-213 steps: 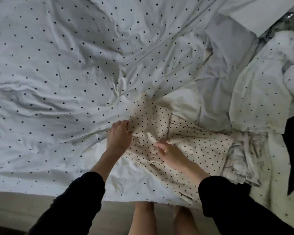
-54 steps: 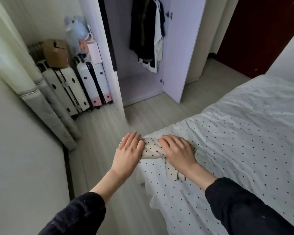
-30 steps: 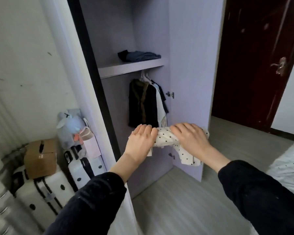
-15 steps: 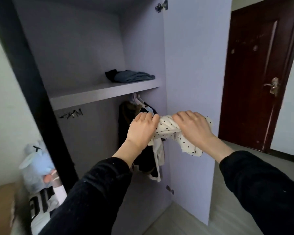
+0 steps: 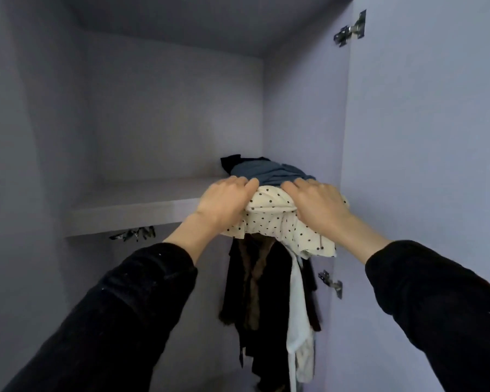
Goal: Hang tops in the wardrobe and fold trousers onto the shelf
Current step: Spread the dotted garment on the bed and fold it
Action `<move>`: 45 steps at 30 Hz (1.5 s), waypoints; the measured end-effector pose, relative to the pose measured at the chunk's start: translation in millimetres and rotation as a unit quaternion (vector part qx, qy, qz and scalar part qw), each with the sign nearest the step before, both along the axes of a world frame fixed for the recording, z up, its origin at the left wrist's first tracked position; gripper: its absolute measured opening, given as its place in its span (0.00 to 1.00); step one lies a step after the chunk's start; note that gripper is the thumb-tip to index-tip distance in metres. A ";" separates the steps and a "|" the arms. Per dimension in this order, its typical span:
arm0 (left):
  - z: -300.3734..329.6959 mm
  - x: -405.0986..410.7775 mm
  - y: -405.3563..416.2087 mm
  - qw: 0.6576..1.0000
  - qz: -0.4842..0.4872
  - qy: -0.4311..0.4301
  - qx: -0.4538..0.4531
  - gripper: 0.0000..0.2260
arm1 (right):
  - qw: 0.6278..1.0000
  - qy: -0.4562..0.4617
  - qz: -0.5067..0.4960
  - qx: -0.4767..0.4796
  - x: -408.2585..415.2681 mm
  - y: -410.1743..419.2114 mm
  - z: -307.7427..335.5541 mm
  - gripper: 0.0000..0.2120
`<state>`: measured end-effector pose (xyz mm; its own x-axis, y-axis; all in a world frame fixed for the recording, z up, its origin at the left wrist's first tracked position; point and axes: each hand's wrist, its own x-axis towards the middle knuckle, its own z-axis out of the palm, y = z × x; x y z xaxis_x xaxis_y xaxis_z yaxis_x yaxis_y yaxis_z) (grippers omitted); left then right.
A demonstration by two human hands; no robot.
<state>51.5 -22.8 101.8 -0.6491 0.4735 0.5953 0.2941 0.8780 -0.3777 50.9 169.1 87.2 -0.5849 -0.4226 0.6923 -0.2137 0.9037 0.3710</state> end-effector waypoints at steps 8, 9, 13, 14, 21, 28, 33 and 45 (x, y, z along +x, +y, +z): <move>76.6 -131.2 -64.0 0.996 0.085 0.027 0.031 0.10 | 0.996 -0.035 0.069 -0.048 -173.0 -66.7 86.7 0.14; 83.8 -146.0 -71.9 0.993 0.101 0.048 0.036 0.10 | 0.996 -0.007 0.077 -0.049 -190.1 -77.6 98.0 0.14; 106.5 -216.2 -112.2 0.981 0.128 0.135 0.050 0.11 | 0.988 0.091 0.118 -0.046 -272.6 -126.0 125.3 0.19; 107.8 -238.0 -125.2 0.980 0.128 0.145 0.047 0.11 | 0.982 0.117 0.144 -0.037 -296.4 -139.5 126.0 0.18; 26.5 -342.3 -174.1 0.925 0.137 -0.346 0.076 0.34 | 0.934 -0.318 0.160 0.016 -409.3 -186.0 36.4 0.24; 7.5 -442.8 -201.1 0.911 0.149 -0.372 0.094 0.32 | 0.909 -0.386 0.134 0.084 -481.0 -209.7 40.1 0.28; 3.1 -506.3 -200.6 0.919 0.170 -0.340 0.107 0.29 | 0.932 -0.346 0.013 0.106 -534.0 -229.6 36.6 0.34; 9.2 -501.3 -193.9 0.907 0.188 -0.360 0.115 0.29 | 0.911 -0.413 0.013 0.004 -528.0 -224.4 35.1 0.34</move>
<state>-449.8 -216.7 111.0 -0.9984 0.0557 0.0087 0.0557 0.9984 -0.0006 -477.1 -55.3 122.3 -0.8947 -0.4463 0.0170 -0.4437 0.8925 0.0810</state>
